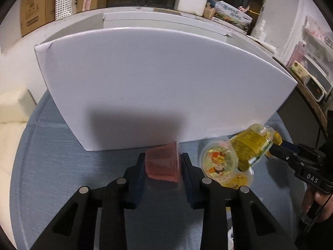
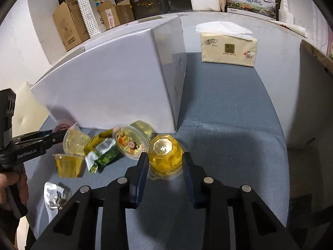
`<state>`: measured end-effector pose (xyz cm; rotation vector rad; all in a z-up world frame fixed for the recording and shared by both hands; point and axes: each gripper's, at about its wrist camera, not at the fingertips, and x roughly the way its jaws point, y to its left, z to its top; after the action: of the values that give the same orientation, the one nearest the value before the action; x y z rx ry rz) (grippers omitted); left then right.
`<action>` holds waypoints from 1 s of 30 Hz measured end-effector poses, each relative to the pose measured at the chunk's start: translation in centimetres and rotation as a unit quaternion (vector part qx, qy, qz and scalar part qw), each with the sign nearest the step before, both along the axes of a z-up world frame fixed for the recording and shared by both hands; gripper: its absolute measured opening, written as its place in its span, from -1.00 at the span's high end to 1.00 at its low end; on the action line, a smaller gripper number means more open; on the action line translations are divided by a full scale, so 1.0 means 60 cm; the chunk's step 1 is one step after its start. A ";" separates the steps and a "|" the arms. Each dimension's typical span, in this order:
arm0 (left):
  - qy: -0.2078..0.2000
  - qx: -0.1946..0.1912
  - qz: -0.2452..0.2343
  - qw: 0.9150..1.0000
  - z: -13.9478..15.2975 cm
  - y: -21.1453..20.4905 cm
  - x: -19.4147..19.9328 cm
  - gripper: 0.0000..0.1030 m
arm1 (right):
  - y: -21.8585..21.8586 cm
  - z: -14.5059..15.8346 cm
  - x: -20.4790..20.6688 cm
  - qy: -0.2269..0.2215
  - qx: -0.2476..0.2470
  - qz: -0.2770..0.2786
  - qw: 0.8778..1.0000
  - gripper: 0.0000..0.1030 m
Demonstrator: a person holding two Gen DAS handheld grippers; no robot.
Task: Organize snacks
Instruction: 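Grasp a square pink jelly cup with the left gripper while the right gripper grasps a yellow jelly cup, then lower both jelly cups into the white box and open both grippers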
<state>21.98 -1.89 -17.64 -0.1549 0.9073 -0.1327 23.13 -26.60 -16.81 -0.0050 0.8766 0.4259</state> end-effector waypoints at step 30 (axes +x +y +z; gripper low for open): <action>-0.062 0.002 -0.020 0.998 0.076 0.016 -0.086 0.31 | 0.000 0.029 -0.043 -0.023 0.039 -0.002 0.999 0.32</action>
<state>16.84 -0.92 -13.10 -0.1238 0.7866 -0.1768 20.56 -26.62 -15.05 0.0596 0.8144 0.4543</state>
